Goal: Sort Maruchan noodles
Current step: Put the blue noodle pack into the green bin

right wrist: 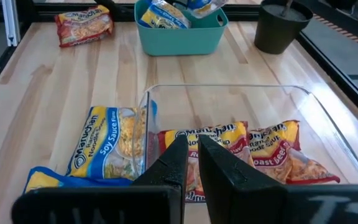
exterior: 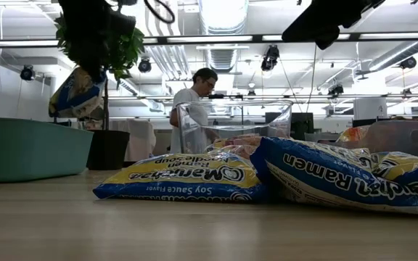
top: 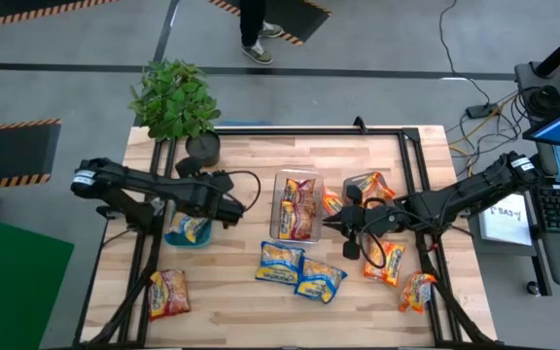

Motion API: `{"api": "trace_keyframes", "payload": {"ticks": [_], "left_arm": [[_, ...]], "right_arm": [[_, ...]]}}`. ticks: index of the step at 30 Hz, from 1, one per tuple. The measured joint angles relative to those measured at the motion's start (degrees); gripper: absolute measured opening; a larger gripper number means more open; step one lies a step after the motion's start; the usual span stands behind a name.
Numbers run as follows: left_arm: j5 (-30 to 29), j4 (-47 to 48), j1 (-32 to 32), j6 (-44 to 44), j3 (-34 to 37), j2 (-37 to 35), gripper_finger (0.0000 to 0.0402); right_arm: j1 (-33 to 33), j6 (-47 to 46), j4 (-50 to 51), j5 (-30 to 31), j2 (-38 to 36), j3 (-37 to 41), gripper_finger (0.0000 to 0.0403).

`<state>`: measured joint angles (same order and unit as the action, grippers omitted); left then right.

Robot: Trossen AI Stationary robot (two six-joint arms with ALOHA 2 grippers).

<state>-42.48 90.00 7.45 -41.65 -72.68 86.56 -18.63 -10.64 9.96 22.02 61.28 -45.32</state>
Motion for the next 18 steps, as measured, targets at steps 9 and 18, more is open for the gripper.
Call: {"api": "trace_keyframes", "payload": {"ticks": [9,18], "left_arm": [[1.1,0.0,-4.4,-2.0,10.7,-0.1,0.0009],[0.8,-0.7,-4.8,-13.7,16.1,1.7,0.0027]], "right_arm": [[0.0,0.1,0.3,0.0,0.0,0.0,0.0027],[0.0,0.8,0.0,0.0,0.0,0.0,0.0027]]}}
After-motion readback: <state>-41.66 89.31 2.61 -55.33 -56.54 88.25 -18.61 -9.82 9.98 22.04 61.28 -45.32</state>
